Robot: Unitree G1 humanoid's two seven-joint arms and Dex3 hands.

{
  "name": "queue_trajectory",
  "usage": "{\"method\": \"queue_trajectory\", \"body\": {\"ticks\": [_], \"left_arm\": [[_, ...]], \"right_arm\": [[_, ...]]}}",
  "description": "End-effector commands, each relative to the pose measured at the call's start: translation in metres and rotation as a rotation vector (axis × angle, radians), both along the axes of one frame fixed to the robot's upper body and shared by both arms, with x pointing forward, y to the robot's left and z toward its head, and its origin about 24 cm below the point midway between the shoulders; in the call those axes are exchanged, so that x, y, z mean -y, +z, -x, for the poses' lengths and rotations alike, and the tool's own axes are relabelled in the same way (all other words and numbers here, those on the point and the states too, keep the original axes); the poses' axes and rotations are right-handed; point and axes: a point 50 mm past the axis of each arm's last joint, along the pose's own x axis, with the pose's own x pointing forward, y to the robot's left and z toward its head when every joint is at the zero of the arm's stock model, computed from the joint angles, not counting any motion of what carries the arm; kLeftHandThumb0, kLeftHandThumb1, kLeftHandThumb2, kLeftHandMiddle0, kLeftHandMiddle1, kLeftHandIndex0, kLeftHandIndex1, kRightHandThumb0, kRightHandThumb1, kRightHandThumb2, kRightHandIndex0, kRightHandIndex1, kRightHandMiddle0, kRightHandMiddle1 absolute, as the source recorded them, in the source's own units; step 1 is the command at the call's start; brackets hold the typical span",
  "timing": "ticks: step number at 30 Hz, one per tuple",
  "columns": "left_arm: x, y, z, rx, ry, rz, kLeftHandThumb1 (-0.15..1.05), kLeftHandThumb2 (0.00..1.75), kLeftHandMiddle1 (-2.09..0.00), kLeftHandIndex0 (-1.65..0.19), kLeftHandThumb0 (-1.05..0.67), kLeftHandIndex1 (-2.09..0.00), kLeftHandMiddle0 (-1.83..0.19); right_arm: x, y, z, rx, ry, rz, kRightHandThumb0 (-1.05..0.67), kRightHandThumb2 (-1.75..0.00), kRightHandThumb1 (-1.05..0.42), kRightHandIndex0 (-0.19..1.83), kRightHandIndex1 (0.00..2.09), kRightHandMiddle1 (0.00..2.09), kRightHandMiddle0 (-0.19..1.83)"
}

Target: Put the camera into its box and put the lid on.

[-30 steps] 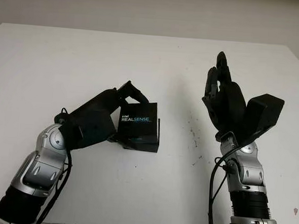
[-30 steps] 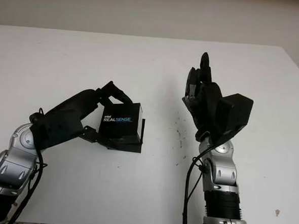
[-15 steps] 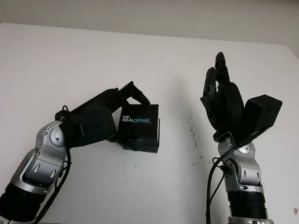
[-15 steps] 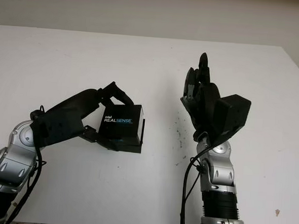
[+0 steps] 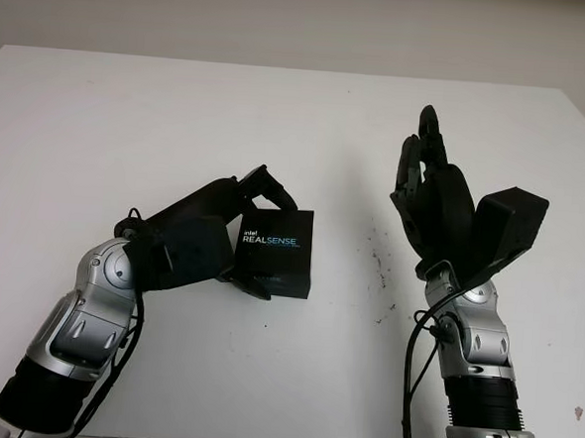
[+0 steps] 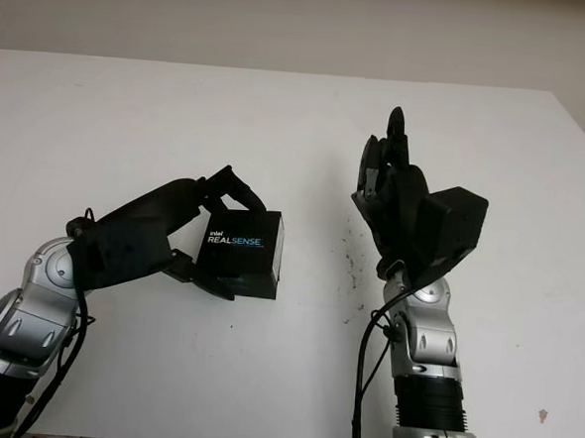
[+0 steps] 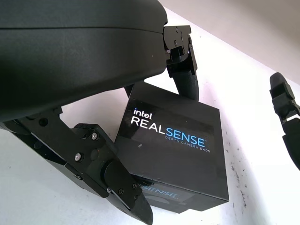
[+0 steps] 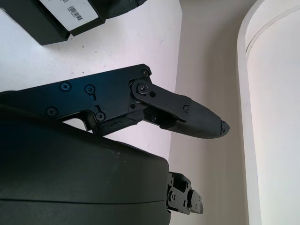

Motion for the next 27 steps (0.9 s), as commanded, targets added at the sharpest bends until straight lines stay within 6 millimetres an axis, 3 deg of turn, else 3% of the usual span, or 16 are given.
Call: {"method": "queue_trajectory", "body": {"ticks": [1, 27], "left_arm": [[0.0055, 0.0035, -0.0026, 0.013, -0.014, 0.0, 0.97, 0.05, -1.81, -0.18, -0.18, -1.71, -0.46], [0.0053, -0.0005, -0.0102, 0.011, -0.001, -0.022, 0.97, 0.05, -1.78, -0.18, -0.16, -1.72, -0.41]], "right_arm": [[-0.0008, 0.0048, 0.0012, 0.028, 0.001, 0.001, -0.6, -0.73, -1.05, -0.19, 0.0, 0.0, -0.19], [-0.0012, 0.003, 0.0015, 0.026, -0.001, -0.019, -0.59, -0.68, -1.05, -0.19, 0.0, 0.0, -0.19]]}}
